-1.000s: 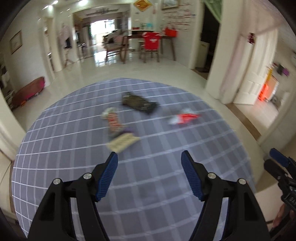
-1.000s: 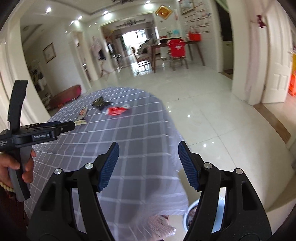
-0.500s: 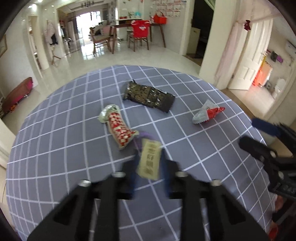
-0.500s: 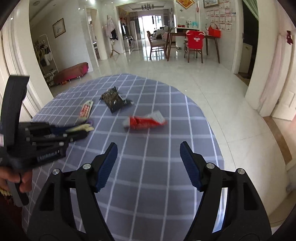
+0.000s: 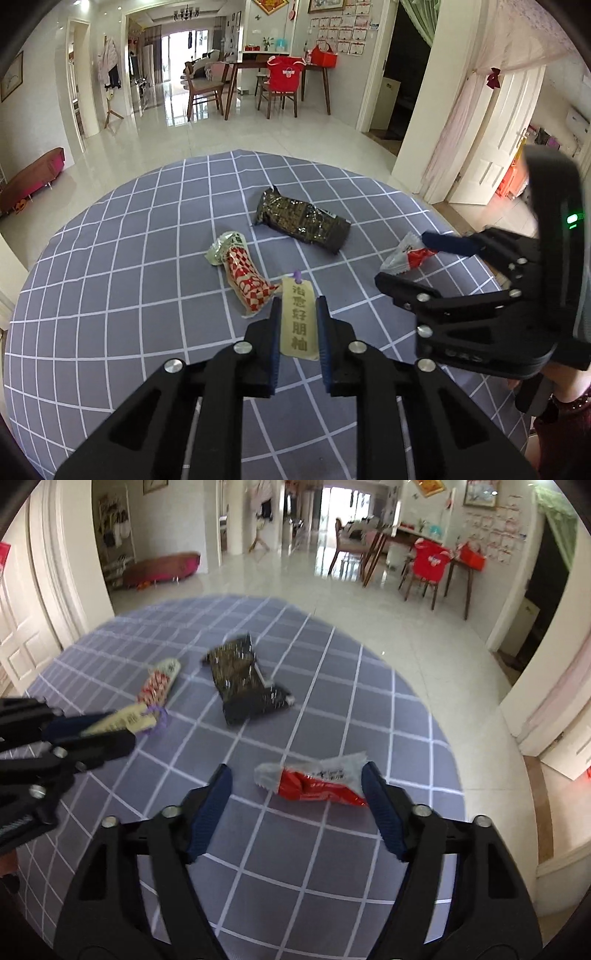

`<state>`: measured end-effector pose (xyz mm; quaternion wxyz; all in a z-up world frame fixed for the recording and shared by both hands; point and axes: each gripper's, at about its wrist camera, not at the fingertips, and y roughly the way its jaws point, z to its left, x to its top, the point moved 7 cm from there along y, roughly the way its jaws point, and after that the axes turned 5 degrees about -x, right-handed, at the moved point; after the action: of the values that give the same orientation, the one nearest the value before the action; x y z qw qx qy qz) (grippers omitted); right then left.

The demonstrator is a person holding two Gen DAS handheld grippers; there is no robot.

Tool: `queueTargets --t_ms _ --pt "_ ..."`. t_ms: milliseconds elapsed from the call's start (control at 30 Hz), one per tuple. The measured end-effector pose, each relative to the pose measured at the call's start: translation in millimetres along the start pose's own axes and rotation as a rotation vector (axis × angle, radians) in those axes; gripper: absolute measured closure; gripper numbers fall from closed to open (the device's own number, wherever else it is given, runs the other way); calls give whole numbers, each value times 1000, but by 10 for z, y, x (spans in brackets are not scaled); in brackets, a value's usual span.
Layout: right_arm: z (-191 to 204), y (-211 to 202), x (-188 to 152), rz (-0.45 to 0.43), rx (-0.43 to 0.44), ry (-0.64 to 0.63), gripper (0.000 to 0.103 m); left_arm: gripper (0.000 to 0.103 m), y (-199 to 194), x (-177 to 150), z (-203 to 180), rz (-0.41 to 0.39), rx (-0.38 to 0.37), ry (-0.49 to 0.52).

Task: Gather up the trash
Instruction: 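Grasp the paper tag with left tool while right tool grasps red-white wrapper, then carry tag and wrapper over the blue bin and open both tools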

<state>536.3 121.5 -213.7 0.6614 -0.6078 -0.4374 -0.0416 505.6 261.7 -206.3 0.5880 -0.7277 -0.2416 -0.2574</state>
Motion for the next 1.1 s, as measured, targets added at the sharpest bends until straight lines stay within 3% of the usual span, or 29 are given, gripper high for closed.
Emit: queueTargets --t_ms 67,200,400,600,767,900,1100 --pt "-24 -13 -21 3 38 23 67 86 -9 1 -29 1 2 4" --pt "-37 -49 -78 -2 34 25 73 86 -55 20 -127 -6 2 10" --pt "-152 -382 -244 -51 102 121 76 86 -215 2 -400 -25 -11 28" --pt "-456 -1050 -520 -138 145 223 76 86 -470 -65 -946 -47 -67 81" --pt "-874 -1635 -1021 -209 136 342 76 86 -578 -205 -1648 -46 -147 157" --pt "-1254 -2003 -1565 -240 73 432 76 86 -529 -402 -2264 -19 -215 218" --pt "-1805 -2247 -2450 -229 -12 604 75 86 -239 -805 -3189 69 -300 314"
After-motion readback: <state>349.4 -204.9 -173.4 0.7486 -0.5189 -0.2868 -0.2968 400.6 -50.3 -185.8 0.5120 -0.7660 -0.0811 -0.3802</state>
